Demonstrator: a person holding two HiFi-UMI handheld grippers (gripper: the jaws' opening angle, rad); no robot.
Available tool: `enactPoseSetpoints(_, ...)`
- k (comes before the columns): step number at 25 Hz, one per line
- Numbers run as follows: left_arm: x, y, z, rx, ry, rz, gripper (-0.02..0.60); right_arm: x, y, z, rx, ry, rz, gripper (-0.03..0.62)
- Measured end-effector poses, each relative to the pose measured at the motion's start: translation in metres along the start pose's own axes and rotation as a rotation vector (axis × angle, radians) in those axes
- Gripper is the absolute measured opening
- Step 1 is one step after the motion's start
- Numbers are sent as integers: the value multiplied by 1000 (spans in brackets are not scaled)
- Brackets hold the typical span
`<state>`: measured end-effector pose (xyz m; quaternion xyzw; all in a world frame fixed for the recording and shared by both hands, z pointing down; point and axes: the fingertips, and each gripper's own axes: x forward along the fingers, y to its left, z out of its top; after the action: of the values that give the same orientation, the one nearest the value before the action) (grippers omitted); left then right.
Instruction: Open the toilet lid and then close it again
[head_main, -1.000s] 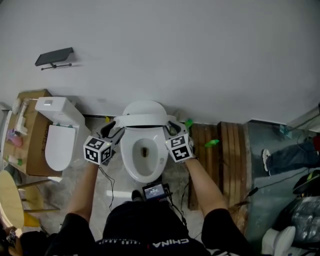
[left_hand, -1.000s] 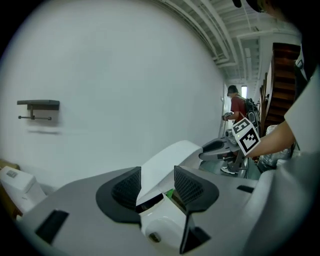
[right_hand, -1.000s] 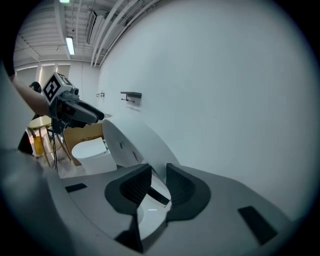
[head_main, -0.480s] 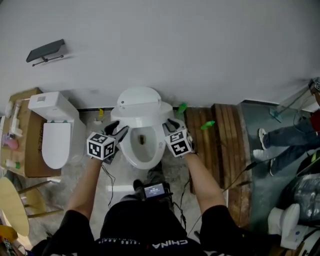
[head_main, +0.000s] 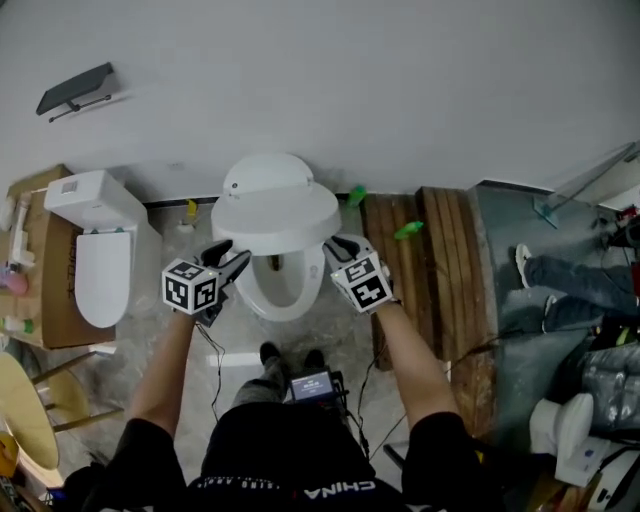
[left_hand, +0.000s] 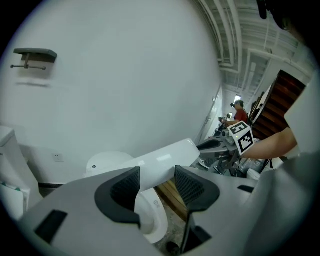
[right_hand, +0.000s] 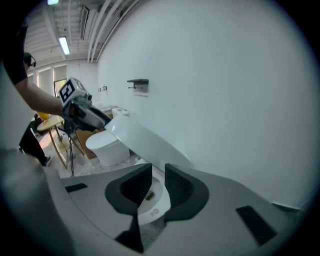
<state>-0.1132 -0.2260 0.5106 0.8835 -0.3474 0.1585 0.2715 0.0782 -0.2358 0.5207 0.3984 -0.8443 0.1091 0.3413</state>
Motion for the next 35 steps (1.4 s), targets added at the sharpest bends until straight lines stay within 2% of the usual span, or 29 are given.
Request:
enactPoseSetpoints(3, 1, -3, -16, 6, 37, -13, 212, -14, -4, 10, 139, -112, 69, 80)
enactPoseSetpoints(4, 1, -4, -23, 12, 55, -14, 212, -15, -3, 12, 187, -126, 95, 66)
enactPoseSetpoints(6, 2, -7, -34, 16, 76, -7, 213, -9, 1, 5, 236, -87, 140, 44)
enactPoseSetpoints(9, 6, -10, -44, 5, 94, 16, 213, 8, 9, -23, 205, 0, 166, 25)
enactPoseSetpoints(16, 9, -17, -85, -15, 162, 66, 221, 12, 28, -60, 197, 18, 215, 17)
enactPoseSetpoints(21, 9, -16, -105, -4, 130, 101, 221, 21, 36, -72, 175, -13, 248, 17)
enactPoseSetpoints(25, 11, -17, -123, 12, 115, 129, 221, 25, 44, -89, 160, 1, 264, 17)
enactPoseSetpoints(29, 12, -20, -144, 20, 107, 133, 221, 28, 55, -107, 135, -2, 251, 17)
enactPoseSetpoints(35, 13, -17, -172, 39, 100, 87, 218, 34, 71, -129, 143, 10, 198, 17)
